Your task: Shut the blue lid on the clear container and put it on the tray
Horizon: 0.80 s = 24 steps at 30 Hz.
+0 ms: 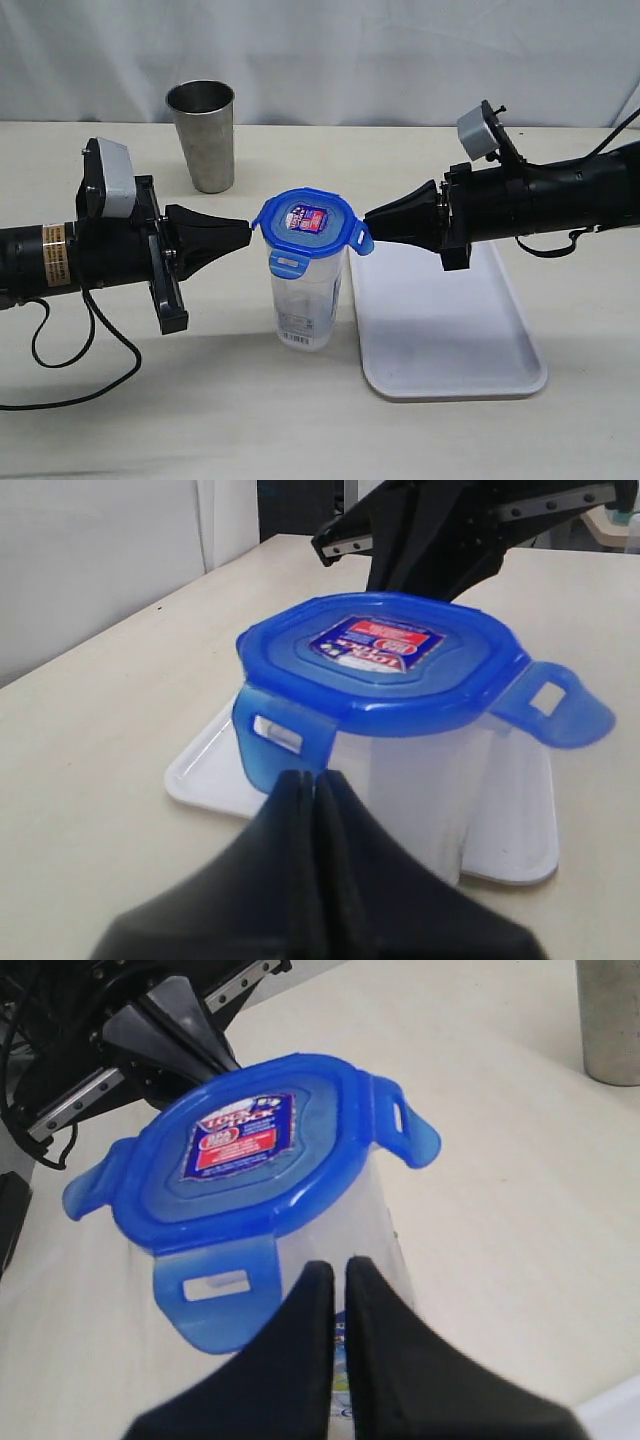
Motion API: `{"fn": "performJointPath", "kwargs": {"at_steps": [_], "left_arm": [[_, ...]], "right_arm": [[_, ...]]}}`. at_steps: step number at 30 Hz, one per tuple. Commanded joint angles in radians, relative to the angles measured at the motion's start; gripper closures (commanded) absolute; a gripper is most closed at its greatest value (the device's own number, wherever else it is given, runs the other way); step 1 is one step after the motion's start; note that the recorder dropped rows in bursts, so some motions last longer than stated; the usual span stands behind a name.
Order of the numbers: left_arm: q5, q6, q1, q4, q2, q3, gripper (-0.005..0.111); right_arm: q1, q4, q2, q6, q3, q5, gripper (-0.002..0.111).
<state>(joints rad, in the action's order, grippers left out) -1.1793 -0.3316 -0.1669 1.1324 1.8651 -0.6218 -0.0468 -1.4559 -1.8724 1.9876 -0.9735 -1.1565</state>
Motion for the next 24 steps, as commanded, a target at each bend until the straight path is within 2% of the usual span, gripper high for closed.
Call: {"fn": "performJointPath", "kwargs": {"at_steps": [1, 24], "left_arm": [[0.018, -0.003, -0.008, -0.023, 0.003, -0.003, 0.107], [0.02, -0.005, -0.008, -0.02, 0.003, -0.003, 0.107]], "right_arm": [[-0.002, -0.012, 0.002, 0.008, 0.003, 0.013, 0.104], [-0.002, 0.032, 0.064, -0.038, 0.026, 0.033, 0.104]]}}
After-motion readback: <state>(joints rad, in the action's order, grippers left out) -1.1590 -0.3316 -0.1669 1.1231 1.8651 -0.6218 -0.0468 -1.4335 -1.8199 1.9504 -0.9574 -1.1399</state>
